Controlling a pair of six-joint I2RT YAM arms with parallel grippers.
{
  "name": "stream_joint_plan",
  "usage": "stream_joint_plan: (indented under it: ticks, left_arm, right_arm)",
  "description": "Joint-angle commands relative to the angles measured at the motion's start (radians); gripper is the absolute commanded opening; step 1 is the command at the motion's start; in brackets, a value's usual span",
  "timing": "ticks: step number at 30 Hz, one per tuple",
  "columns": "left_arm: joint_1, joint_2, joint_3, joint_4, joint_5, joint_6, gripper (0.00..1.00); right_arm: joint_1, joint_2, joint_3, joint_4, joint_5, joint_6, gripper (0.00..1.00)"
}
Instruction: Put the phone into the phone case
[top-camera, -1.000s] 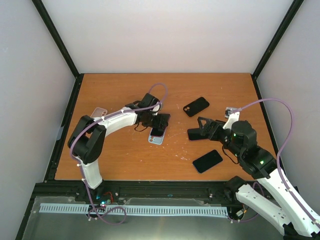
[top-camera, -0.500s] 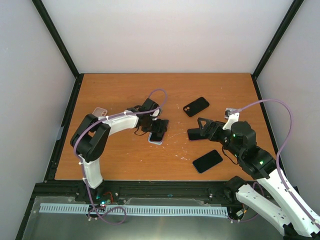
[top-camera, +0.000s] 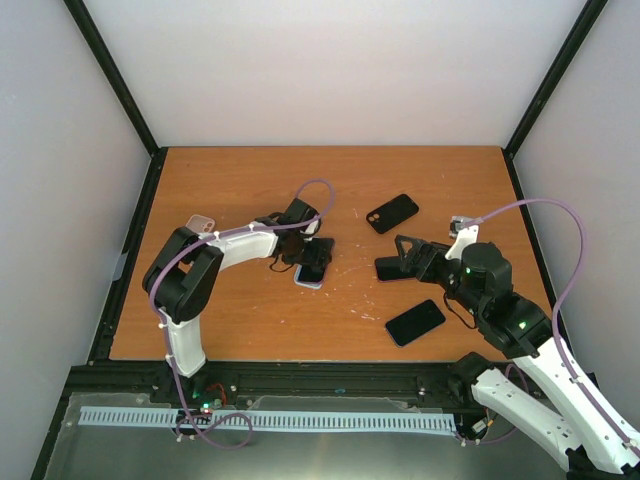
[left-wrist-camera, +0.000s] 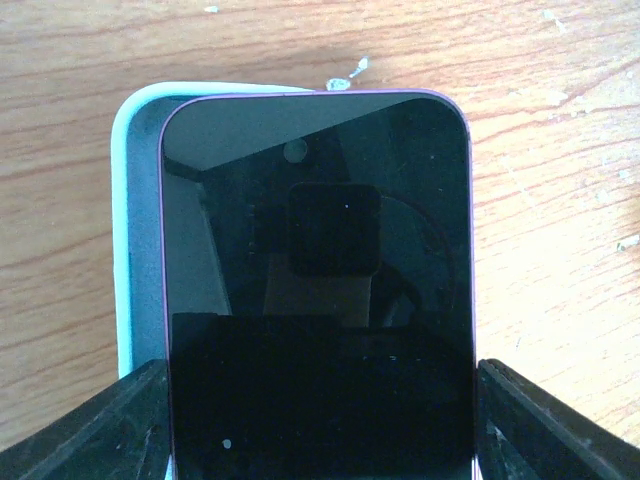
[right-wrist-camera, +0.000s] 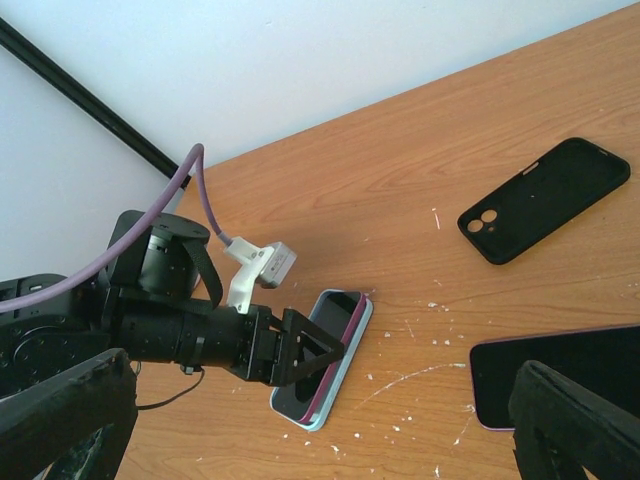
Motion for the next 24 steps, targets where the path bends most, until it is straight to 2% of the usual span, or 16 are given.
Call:
stream_joint_plan:
  ticks: [1,6,9,15,24]
  left_arm:
    - [-0.007,0.004,0.004,0.028,-0.039,-0.036,0.53]
    - [-0.006,0.012,0.005,0.027,-0.063,-0.042,0.56]
    - [-0.006,0.010,0.011,0.011,-0.075,-0.043,0.67]
    - [-0.007,-0.039,0.012,-0.001,-0.048,-0.054,0.81]
    - [-0.005,-0.084,0.004,-0.020,-0.086,-0.057,0.89]
  right_arm:
    - [0.006,0.003,-0.009,0.023,0.001,0.007,1.00]
    - [0.007,0.011,-0.012,0.024,0.000,0.008,1.00]
    - [0.007,0.011,-0.014,0.024,-0.001,0.007,1.00]
    - [0.007,0.013,-0.019,0.021,-0.003,0.009,1.00]
    - [0.007,0.034,-0.025,0.025,-0.026,0.021,1.00]
